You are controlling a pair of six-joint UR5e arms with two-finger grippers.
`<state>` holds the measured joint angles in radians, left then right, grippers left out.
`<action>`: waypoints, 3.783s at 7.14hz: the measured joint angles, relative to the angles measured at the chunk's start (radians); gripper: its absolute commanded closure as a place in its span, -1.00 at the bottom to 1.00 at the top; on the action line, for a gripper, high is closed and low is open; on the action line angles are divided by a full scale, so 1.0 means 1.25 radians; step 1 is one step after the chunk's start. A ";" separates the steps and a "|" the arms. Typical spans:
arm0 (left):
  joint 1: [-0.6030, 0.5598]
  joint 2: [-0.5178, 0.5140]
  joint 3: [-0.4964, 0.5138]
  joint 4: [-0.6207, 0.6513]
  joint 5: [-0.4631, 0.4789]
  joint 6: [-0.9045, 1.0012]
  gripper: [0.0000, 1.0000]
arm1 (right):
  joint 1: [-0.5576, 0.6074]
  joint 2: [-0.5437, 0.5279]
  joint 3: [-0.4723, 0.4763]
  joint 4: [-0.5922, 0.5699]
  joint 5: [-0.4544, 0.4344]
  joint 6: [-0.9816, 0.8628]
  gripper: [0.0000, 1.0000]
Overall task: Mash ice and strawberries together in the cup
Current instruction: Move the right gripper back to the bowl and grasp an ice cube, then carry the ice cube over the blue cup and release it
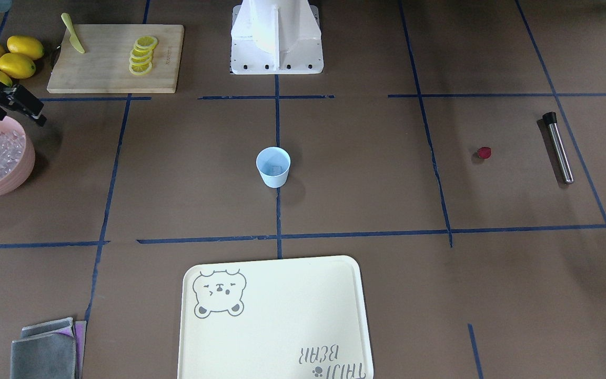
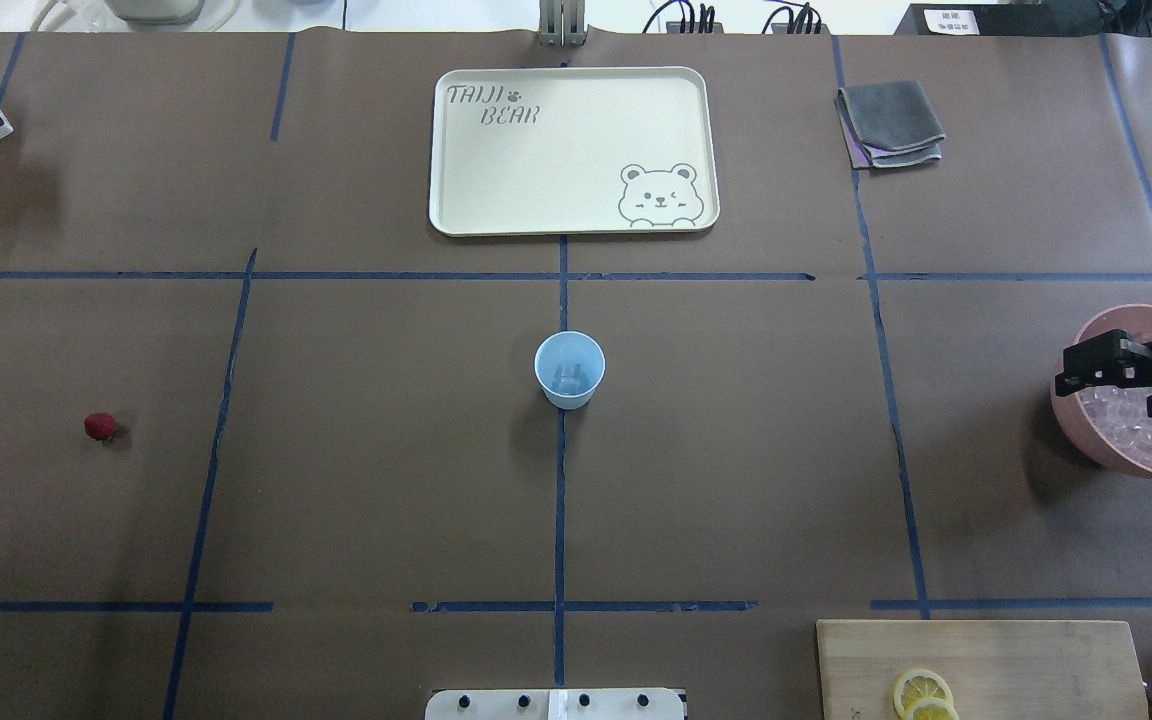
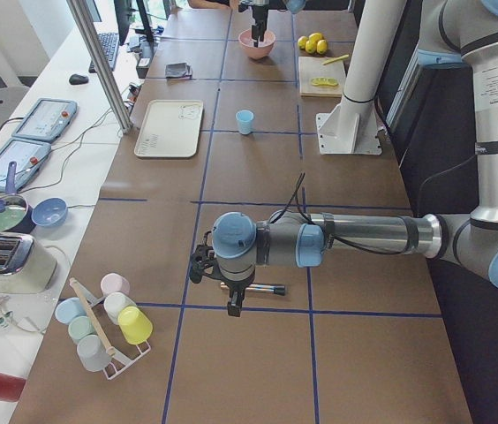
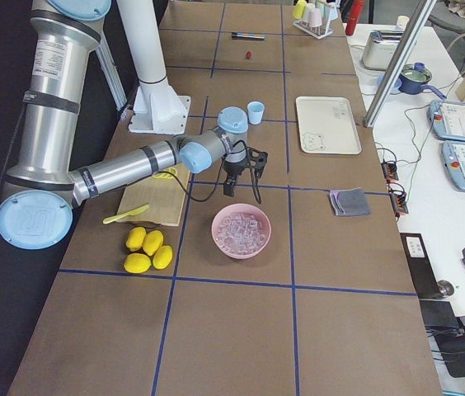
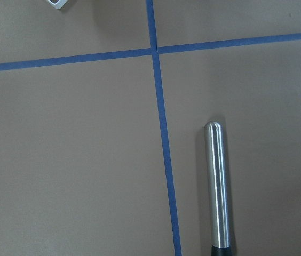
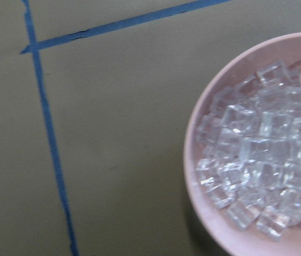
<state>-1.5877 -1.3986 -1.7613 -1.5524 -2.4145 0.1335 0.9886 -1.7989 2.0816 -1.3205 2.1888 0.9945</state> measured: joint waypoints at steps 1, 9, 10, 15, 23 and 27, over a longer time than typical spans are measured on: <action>0.000 0.000 0.000 0.000 0.000 0.000 -1.00 | 0.005 -0.012 -0.028 0.000 -0.035 -0.042 -0.98; 0.000 0.001 0.000 0.000 0.000 0.000 -1.00 | 0.023 -0.008 -0.179 0.036 -0.087 -0.277 -0.41; 0.000 0.001 -0.001 0.000 0.000 0.000 -1.00 | 0.024 -0.005 -0.196 0.058 -0.087 -0.276 -0.18; 0.000 0.001 -0.004 -0.001 0.000 0.000 -1.00 | 0.028 -0.010 -0.193 0.078 -0.086 -0.274 1.00; 0.000 0.006 -0.007 -0.001 0.000 0.000 -1.00 | -0.058 0.244 -0.022 0.072 0.021 0.380 1.00; 0.000 0.006 -0.005 0.001 0.000 0.000 -1.00 | -0.299 0.619 -0.152 -0.022 -0.179 0.725 1.00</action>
<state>-1.5877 -1.3913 -1.7678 -1.5514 -2.4147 0.1335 0.6154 -1.0256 1.8915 -1.3477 1.9647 1.9013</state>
